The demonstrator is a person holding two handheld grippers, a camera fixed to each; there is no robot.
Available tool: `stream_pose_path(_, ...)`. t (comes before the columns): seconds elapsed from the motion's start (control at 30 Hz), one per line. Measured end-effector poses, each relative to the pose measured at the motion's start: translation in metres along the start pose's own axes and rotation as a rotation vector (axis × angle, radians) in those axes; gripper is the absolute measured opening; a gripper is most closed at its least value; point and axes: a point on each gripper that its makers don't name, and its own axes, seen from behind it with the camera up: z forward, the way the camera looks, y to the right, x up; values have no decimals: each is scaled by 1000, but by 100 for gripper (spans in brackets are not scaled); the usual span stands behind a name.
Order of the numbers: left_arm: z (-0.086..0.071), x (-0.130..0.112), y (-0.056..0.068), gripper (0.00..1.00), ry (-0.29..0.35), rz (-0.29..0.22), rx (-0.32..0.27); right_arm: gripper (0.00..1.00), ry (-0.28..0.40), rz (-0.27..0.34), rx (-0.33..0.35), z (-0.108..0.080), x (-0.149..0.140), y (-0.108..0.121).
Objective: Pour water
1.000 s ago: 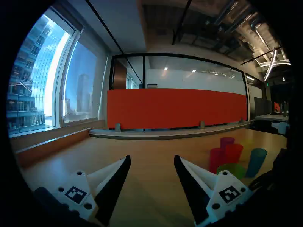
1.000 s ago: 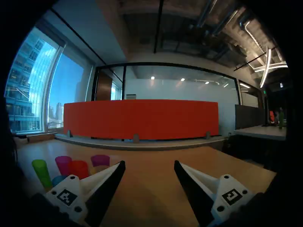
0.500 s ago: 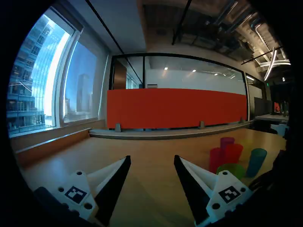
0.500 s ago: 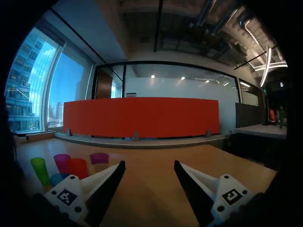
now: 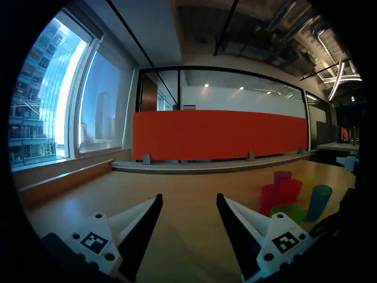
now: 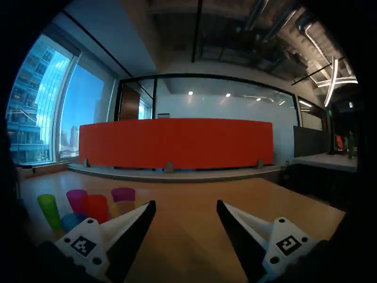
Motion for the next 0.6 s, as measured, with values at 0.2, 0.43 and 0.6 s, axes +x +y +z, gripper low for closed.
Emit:
stream_pose_path(0.2,0,0,0,84,0,0,0,100,-7,-1,0,0,0,0)
stream_pose_path(0.43,0,0,0,84,0,0,0,100,-9,-2,-1,0,0,0)
stream_pose_path(0.6,-1,0,0,84,0,0,0,100,-10,-2,-1,0,0,-1)
